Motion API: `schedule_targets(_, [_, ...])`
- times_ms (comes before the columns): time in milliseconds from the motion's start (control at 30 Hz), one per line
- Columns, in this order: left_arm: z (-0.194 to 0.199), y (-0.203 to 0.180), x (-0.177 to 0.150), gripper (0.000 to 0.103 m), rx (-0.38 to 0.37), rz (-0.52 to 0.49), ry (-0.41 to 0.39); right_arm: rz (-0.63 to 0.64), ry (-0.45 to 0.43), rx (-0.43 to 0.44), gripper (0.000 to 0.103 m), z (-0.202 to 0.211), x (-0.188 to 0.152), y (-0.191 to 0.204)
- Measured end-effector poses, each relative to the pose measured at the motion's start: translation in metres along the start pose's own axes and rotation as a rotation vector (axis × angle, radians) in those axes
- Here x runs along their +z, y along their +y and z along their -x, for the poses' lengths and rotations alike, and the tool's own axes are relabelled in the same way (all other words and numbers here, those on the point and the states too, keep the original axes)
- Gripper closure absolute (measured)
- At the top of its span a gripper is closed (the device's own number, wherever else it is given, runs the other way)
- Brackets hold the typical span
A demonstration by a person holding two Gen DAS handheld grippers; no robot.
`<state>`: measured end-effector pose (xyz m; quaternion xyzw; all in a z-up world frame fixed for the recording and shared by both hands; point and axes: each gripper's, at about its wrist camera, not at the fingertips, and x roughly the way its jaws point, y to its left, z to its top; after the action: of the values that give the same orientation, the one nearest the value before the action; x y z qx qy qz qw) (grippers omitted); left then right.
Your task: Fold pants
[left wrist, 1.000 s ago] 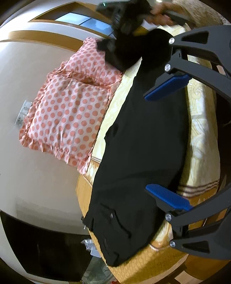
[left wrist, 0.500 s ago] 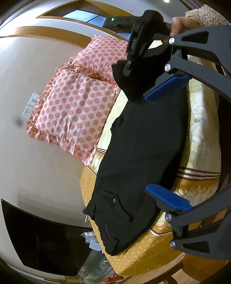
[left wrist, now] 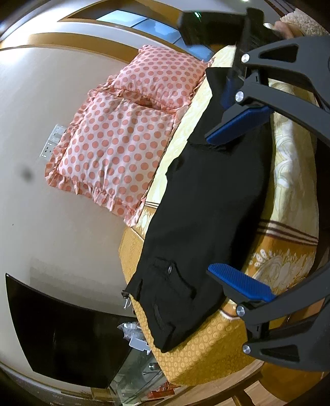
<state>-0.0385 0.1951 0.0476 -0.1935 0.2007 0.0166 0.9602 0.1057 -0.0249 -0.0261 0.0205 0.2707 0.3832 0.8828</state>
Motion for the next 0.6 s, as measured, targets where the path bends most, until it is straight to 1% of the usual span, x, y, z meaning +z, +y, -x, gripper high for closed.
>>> schedule_targets(33, [0.001, 0.002, 0.001, 0.008, 0.001, 0.007, -0.003, -0.007, -0.061, -0.043, 0.036, 0.011, 0.006, -0.006])
schedule_targets(67, [0.002, 0.003, 0.001, 0.008, 0.001, 0.011, -0.004, -0.014, -0.092, -0.103, 0.040, 0.018, 0.015, -0.015])
schedule_targets(133, [0.002, 0.006, 0.001, 0.008, 0.000, 0.016, -0.003, -0.036, -0.078, -0.192, 0.041, 0.019, 0.029, -0.030])
schedule_targets(167, [0.002, 0.007, 0.001, 0.008, 0.000, 0.018, -0.002, -0.048, -0.032, -0.257, 0.043, 0.014, 0.041, -0.044])
schedule_targets(200, [0.003, 0.008, 0.000, 0.008, 0.002, 0.019, -0.003, -0.055, -0.002, -0.290, 0.046, 0.011, 0.047, -0.052])
schedule_targets(233, [0.004, 0.009, 0.000, 0.008, 0.004, 0.020, -0.006, -0.062, 0.023, -0.295, 0.046, 0.009, 0.051, -0.057])
schedule_targets(300, [0.006, 0.012, -0.001, 0.008, 0.008, 0.019, -0.011, -0.030, 0.049, -0.238, 0.046, 0.008, 0.046, -0.047])
schedule_targets(400, [0.005, 0.016, -0.003, 0.008, 0.020, 0.023, -0.009, 0.107, 0.065, -0.183, 0.046, -0.002, 0.025, -0.010])
schedule_targets(433, [0.003, 0.017, -0.002, 0.008, 0.018, 0.031, -0.004, 0.132, 0.064, -0.172, 0.046, -0.005, 0.021, -0.001])
schedule_targets(533, [-0.001, 0.017, -0.002, 0.008, 0.006, 0.045, 0.007, 0.208, 0.065, -0.172, 0.047, -0.022, 0.009, 0.023])
schedule_targets(567, [-0.002, 0.016, -0.003, 0.008, 0.001, 0.044, 0.010, 0.227, 0.083, -0.185, 0.049, -0.031, 0.007, 0.029])
schedule_targets(600, [-0.002, 0.015, -0.003, 0.008, 0.001, 0.039, 0.011, 0.245, 0.094, -0.199, 0.054, -0.037, 0.005, 0.035])
